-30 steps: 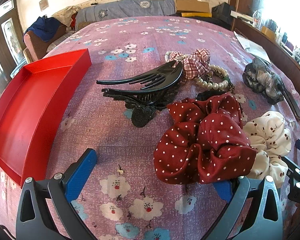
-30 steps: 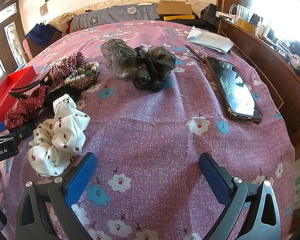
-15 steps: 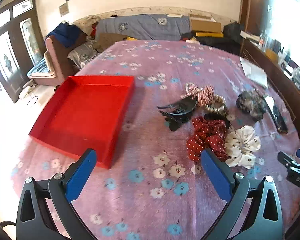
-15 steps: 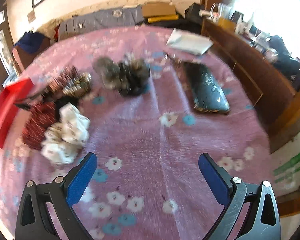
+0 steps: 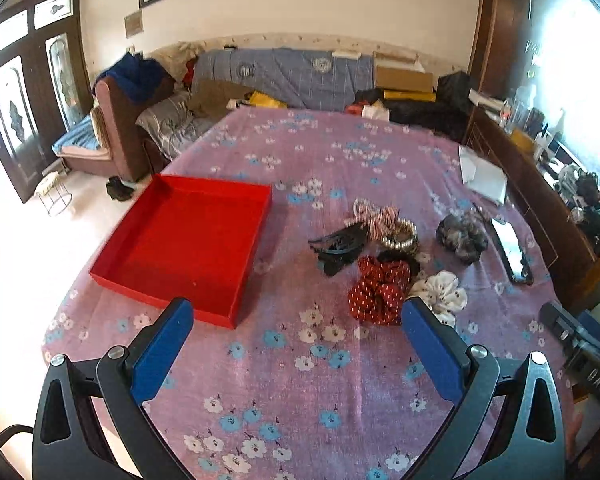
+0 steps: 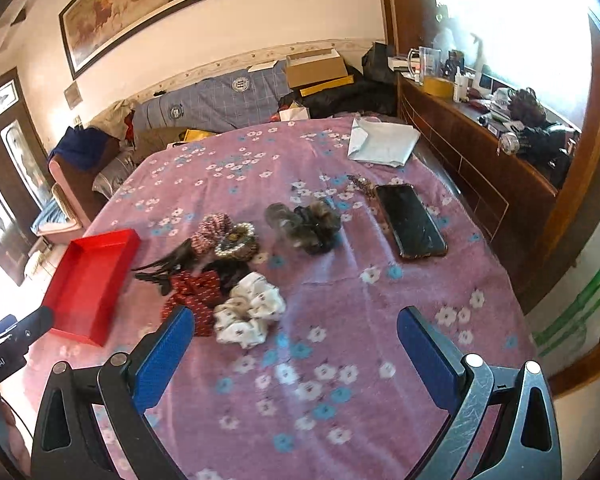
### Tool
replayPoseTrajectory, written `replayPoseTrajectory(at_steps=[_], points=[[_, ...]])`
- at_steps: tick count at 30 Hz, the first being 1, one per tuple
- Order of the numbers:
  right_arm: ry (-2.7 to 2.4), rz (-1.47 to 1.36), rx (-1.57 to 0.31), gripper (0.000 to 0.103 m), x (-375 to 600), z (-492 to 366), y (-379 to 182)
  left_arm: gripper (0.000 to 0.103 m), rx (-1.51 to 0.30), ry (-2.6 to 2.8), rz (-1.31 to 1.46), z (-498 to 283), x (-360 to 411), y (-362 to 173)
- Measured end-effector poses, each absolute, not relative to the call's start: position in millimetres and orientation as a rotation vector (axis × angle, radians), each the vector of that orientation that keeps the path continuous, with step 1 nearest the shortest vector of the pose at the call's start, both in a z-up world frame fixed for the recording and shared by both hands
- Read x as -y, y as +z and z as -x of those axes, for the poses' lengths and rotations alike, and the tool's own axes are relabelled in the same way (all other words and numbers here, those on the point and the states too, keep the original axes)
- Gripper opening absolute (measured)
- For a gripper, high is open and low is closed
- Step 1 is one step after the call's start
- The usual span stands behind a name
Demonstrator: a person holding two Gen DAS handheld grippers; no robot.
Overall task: Organize jewelry
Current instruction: 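Move both tools toward the red and cream polka-dot scrunchies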
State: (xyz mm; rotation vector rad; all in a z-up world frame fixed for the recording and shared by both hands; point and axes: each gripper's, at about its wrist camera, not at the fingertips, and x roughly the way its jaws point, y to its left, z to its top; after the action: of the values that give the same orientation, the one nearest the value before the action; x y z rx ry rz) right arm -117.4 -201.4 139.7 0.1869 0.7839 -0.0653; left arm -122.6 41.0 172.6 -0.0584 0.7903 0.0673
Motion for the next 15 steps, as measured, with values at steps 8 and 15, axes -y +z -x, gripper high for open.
replayPoseTrajectory(at_steps=[8, 15], points=[[-0.122, -0.154, -0.799, 0.103, 190.8, 123.6, 135.9, 0.103, -0.811, 0.033, 0.053, 129.2, -39.6, 172.5], [-0.149, -0.159, -0.82, 0.103, 189.4, 124.3, 131.5, 0.103, -0.821, 0.024, 0.031, 131.9, -36.9, 169.2]])
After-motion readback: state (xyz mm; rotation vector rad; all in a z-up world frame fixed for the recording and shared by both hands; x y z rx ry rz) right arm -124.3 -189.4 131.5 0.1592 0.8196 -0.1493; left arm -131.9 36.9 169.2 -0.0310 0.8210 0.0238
